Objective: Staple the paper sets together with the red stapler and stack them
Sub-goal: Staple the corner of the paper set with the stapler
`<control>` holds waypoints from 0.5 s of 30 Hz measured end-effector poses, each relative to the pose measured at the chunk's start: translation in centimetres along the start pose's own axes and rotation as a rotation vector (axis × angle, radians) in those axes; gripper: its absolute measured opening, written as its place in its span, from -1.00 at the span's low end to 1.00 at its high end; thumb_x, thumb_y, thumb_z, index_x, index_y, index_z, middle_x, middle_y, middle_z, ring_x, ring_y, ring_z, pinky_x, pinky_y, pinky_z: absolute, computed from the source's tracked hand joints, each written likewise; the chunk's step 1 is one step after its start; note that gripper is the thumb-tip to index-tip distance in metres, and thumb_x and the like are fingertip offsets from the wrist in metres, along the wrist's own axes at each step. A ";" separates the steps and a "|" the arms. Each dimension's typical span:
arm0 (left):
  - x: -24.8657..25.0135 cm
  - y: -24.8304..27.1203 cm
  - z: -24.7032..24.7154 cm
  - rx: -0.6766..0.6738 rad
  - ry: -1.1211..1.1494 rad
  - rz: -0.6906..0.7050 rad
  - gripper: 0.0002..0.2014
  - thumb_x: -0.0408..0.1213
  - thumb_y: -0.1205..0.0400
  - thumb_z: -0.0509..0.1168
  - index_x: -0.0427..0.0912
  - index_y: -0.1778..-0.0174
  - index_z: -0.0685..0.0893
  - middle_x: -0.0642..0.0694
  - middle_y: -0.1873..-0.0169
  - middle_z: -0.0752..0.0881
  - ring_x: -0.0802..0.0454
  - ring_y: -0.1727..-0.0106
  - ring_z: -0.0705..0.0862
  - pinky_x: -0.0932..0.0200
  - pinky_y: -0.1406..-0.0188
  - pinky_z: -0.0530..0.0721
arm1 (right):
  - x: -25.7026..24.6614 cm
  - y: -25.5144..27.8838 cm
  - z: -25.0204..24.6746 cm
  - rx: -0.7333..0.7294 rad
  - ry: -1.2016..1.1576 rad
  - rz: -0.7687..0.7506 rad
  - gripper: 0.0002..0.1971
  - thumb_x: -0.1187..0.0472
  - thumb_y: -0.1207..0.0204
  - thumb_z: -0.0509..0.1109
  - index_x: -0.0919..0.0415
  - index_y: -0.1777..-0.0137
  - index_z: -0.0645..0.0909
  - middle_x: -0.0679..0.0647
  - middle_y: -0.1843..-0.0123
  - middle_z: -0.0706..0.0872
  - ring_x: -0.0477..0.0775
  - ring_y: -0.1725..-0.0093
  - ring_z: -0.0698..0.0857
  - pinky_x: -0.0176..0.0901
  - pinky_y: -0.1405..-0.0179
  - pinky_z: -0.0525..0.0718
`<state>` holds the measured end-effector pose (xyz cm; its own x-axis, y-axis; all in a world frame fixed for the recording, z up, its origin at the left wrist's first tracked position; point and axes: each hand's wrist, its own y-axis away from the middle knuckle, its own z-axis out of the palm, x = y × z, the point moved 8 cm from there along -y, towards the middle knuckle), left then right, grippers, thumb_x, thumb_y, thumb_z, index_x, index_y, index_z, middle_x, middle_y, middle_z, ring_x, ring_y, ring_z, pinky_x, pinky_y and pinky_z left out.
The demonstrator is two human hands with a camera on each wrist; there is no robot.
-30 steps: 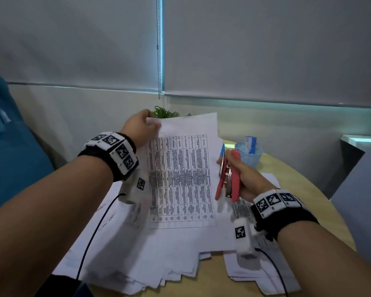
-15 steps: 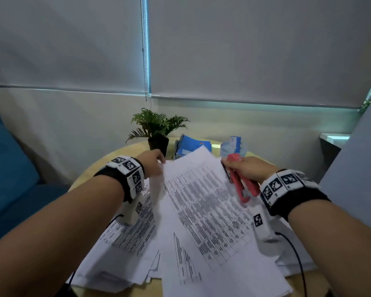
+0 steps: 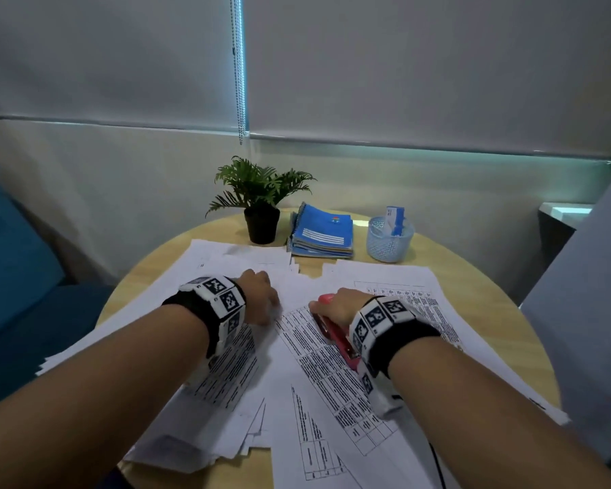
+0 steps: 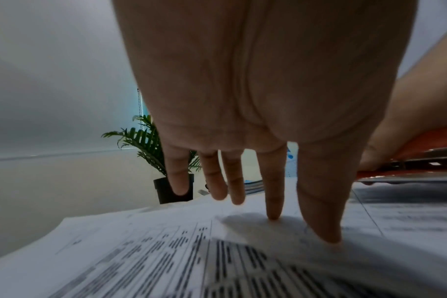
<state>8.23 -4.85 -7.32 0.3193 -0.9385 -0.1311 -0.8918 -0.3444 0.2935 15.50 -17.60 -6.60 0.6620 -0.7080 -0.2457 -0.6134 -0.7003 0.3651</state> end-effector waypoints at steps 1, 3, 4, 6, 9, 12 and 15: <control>0.2 0.2 0.5 -0.035 0.001 0.021 -0.55 0.03 -0.59 0.26 0.11 -0.43 0.51 -0.13 -0.38 0.41 -0.19 -0.38 0.42 0.02 -0.33 0.42 | -0.3 -0.1 0.0 -0.002 0.020 0.010 -0.41 -0.17 -0.72 -0.03 0.30 -0.39 0.50 0.27 -0.37 0.59 0.24 -0.34 0.56 -0.05 -0.27 0.46; 0.3 0.4 1.0 -0.072 0.074 0.049 -0.60 -0.06 -0.60 0.25 0.03 -0.38 0.57 -0.13 -0.31 0.47 -0.17 -0.34 0.50 0.07 -0.27 0.49 | -0.4 -0.6 0.3 -0.014 0.065 0.017 -0.40 -0.24 -0.67 0.05 0.30 -0.29 0.57 0.23 -0.31 0.64 0.22 -0.27 0.61 -0.04 -0.24 0.49; 0.3 0.5 1.0 -0.070 0.111 0.062 -0.60 -0.11 -0.60 0.26 -0.02 -0.37 0.58 -0.12 -0.31 0.49 -0.15 -0.33 0.52 0.07 -0.28 0.51 | -0.4 -0.9 0.5 -0.029 0.106 0.015 -0.41 -0.29 -0.61 0.12 0.24 -0.22 0.60 0.20 -0.25 0.67 0.20 -0.19 0.63 -0.02 -0.20 0.52; 0.1 0.4 0.8 -0.060 0.161 0.067 -0.59 -0.15 -0.57 0.30 -0.07 -0.37 0.59 -0.07 -0.36 0.51 -0.09 -0.35 0.52 0.01 -0.36 0.51 | 0.0 -1.0 1.1 -0.073 0.207 0.020 -0.47 -0.32 -0.50 0.26 0.14 -0.17 0.58 0.12 -0.14 0.70 0.14 -0.05 0.64 -0.06 -0.07 0.57; -0.1 0.1 0.9 -0.051 0.189 0.061 -0.51 -0.12 -0.55 0.35 0.01 -0.43 0.53 0.03 -0.42 0.50 0.00 -0.41 0.48 0.04 -0.42 0.46 | 0.3 -0.6 1.8 -0.106 0.289 0.026 -0.48 -0.14 -0.62 0.21 0.20 -0.42 0.44 0.12 -0.31 0.63 0.15 -0.17 0.63 -0.11 -0.01 0.50; -0.2 -0.1 1.1 -0.054 0.192 0.071 -0.47 -0.12 -0.55 0.35 0.04 -0.48 0.47 0.04 -0.45 0.47 0.01 -0.43 0.47 0.09 -0.42 0.43 | -0.5 -0.5 1.8 -0.072 0.313 0.019 -0.49 -0.02 -0.69 0.12 0.28 -0.53 0.29 0.20 -0.40 0.55 0.22 -0.32 0.58 -0.08 -0.05 0.47; -0.1 -0.1 1.4 -0.060 0.186 0.092 -0.46 -0.11 -0.57 0.33 0.05 -0.50 0.44 0.07 -0.52 0.40 0.03 -0.50 0.39 0.05 -0.49 0.34 | -2.0 -1.1 1.7 -0.038 0.297 -0.035 -0.59 0.08 -0.73 0.04 0.28 -0.49 0.27 0.22 -0.39 0.52 0.24 -0.31 0.58 -0.06 -0.04 0.47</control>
<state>7.88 -4.66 -8.66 0.2957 -0.9524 0.0743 -0.9010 -0.2523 0.3528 14.15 -15.60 -8.02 0.7828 -0.6221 0.0122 -0.5750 -0.7158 0.3961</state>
